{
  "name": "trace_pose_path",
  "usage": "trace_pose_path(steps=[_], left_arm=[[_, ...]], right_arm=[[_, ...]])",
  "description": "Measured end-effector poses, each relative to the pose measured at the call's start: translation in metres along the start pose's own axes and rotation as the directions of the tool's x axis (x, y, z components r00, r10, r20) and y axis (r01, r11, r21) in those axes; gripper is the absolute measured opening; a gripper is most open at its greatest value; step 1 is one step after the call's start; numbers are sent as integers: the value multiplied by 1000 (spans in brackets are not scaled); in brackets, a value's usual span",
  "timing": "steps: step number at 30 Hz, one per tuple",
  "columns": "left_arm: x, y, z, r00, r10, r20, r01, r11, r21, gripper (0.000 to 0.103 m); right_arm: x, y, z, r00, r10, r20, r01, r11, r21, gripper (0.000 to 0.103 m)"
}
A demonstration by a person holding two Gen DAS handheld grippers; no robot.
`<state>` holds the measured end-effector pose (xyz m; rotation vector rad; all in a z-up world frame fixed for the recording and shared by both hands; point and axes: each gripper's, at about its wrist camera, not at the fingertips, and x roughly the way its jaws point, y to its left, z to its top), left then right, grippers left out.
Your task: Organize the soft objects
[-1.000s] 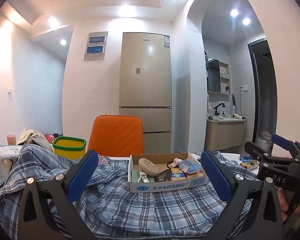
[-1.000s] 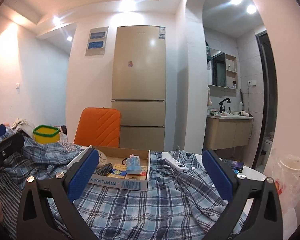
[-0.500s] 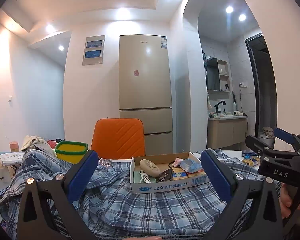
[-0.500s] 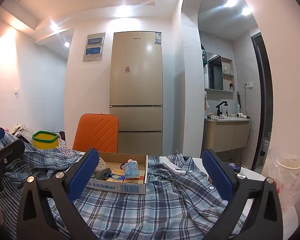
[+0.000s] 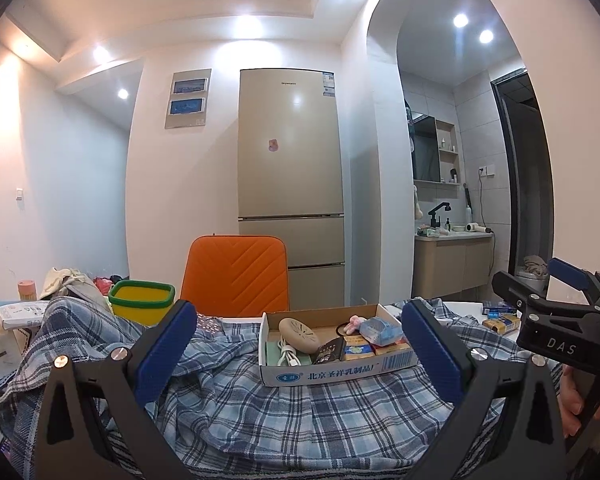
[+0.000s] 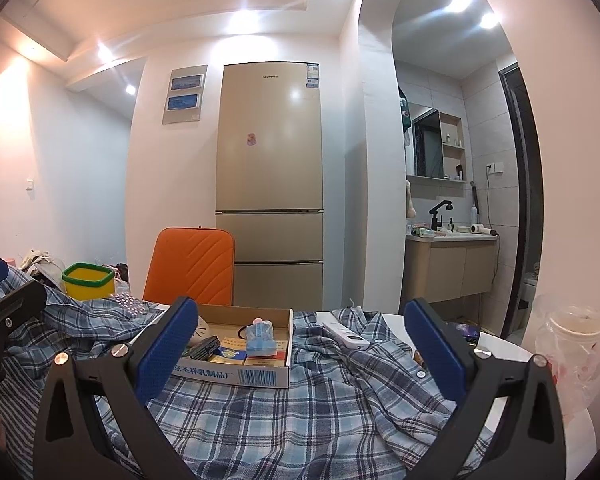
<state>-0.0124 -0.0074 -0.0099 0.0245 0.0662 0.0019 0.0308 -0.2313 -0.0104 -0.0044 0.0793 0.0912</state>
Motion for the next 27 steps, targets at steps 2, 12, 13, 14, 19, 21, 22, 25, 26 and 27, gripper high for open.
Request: trace_pose_path(steps=[2, 12, 13, 14, 19, 21, 22, 25, 26, 27], left_arm=[[0, 0, 0, 1000, -1, -2, 1, 1000, -2, 103], [0, -1, 0, 1000, -1, -7, 0, 1000, -8, 103], [0, -1, 0, 1000, -1, -9, 1, 1000, -10, 103], [0, -1, -1, 1000, -1, -10, 0, 1000, -10, 103], [2, 1, -2, 1000, -1, -17, 1, 1000, -19, 103], [1, 1, -2, 1000, 1, -16, -1, 1000, -15, 103], [1, 0, -2, 1000, 2, -15, -2, 1000, -13, 103], [2, 1, -3, 1000, 4, -13, -4, 1000, -4, 103], [3, 2, -3, 1000, 5, -13, -5, 1000, -3, 103], [3, 2, -4, 1000, 5, -15, -5, 1000, -3, 103]], right_arm=[[0, 0, 0, 1000, 0, 0, 0, 1000, 0, 103], [0, 0, 0, 1000, 0, -3, 0, 1000, 0, 103], [0, 0, 0, 1000, 0, -3, 0, 1000, 0, 103], [0, 0, 0, 1000, 0, -5, 0, 1000, 0, 103], [0, 0, 0, 1000, 0, -7, 0, 1000, 1, 103], [0, 0, 0, 1000, 0, -7, 0, 1000, 1, 103], [0, 0, 0, 1000, 0, -7, 0, 1000, 1, 103], [0, 0, 0, 1000, 0, -7, 0, 1000, 2, 103], [0, 0, 0, 1000, 0, -7, 0, 1000, 2, 103], [0, 0, 0, 1000, 0, -7, 0, 1000, 2, 103]])
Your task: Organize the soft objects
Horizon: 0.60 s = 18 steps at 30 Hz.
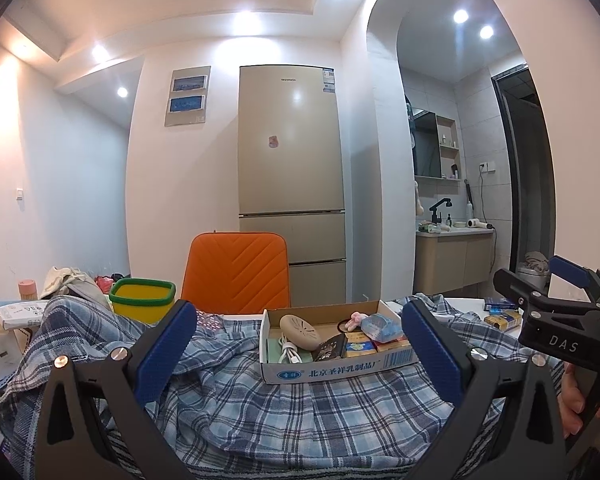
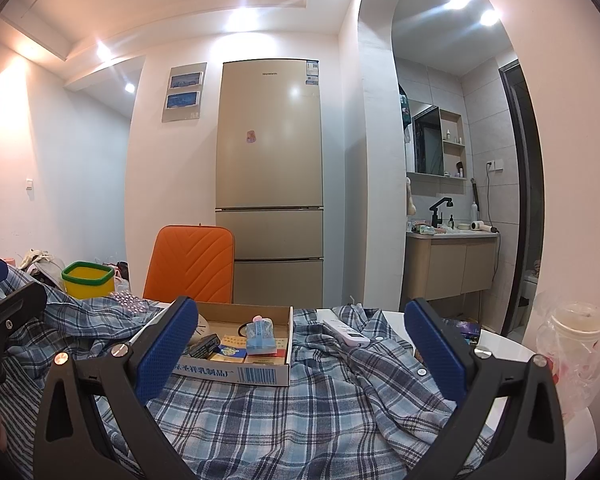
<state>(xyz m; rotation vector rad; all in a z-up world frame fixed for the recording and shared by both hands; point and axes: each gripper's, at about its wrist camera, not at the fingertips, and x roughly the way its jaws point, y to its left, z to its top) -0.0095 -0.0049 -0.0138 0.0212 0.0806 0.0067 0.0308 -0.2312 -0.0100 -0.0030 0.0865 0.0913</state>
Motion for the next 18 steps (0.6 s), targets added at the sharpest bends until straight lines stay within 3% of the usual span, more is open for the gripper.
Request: trace_pose_path(steps=[18], left_arm=[[1, -1, -2, 1000, -1, 2, 1, 1000, 6, 103]], right_arm=[[0, 0, 0, 1000, 0, -2, 0, 1000, 1, 103]])
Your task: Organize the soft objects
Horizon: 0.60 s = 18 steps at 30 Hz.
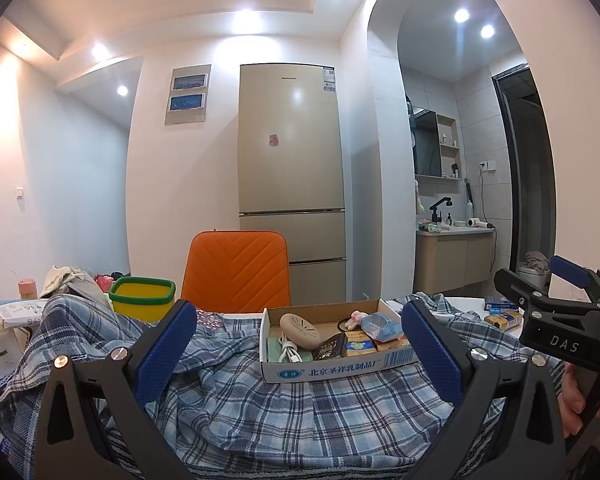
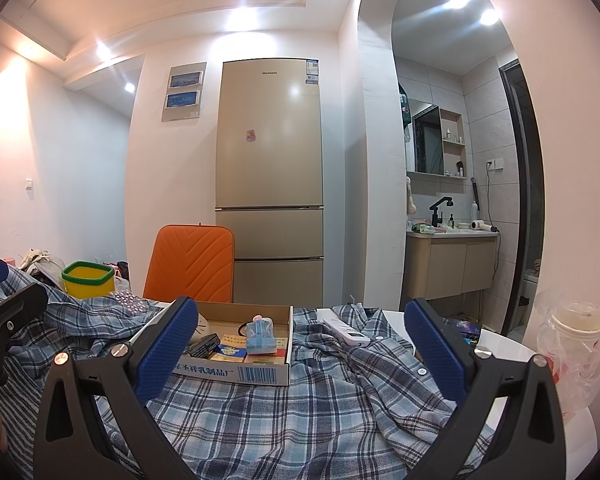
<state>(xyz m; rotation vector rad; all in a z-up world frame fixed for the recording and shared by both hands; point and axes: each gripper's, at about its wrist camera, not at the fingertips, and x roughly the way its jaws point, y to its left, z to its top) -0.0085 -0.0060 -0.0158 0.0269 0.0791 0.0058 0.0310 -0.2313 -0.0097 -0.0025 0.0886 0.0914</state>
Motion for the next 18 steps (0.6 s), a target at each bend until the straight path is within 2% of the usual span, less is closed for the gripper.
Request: trace_pose_path(steps=[18], left_arm=[[0, -1, -1, 1000, 2, 1, -2, 1000, 2, 103]], right_arm=[[0, 0, -1, 1000, -1, 1, 1, 1000, 1, 103]])
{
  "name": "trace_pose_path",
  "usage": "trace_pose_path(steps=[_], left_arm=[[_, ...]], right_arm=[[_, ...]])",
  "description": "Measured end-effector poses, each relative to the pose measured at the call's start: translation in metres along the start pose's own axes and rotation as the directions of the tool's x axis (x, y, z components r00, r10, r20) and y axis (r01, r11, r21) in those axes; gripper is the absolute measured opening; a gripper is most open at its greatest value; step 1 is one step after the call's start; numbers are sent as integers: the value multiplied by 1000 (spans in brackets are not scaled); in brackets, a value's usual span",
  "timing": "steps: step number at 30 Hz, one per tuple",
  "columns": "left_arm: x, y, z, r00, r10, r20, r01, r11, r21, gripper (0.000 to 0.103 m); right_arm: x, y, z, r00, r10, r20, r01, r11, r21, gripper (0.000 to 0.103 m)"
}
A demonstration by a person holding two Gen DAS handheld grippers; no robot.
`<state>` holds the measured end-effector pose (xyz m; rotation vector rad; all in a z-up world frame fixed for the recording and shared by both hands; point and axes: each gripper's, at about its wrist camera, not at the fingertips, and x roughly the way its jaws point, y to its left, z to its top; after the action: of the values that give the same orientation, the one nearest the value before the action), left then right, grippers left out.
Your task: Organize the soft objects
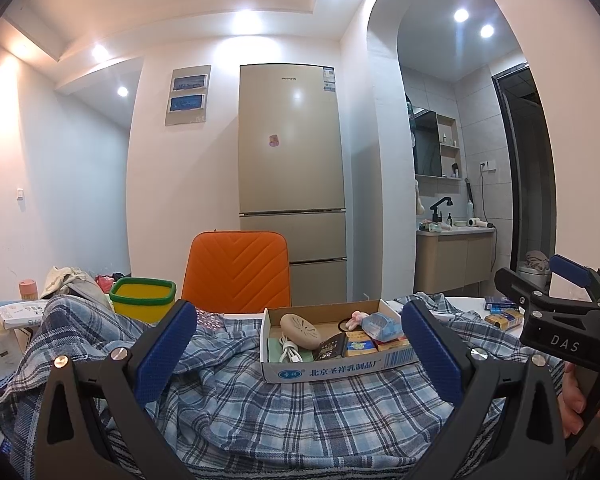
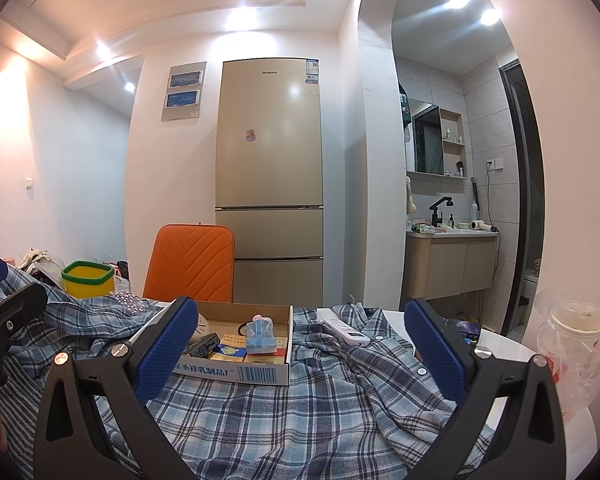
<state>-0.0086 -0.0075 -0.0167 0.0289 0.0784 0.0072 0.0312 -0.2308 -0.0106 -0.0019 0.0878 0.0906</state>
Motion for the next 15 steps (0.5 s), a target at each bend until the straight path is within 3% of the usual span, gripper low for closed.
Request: trace_pose_path(steps=[15], left_arm=[[0, 0, -2, 1000, 2, -5, -2, 1000, -2, 103]], right_arm=[[2, 0, -1, 1000, 0, -3, 0, 1000, -1, 103]])
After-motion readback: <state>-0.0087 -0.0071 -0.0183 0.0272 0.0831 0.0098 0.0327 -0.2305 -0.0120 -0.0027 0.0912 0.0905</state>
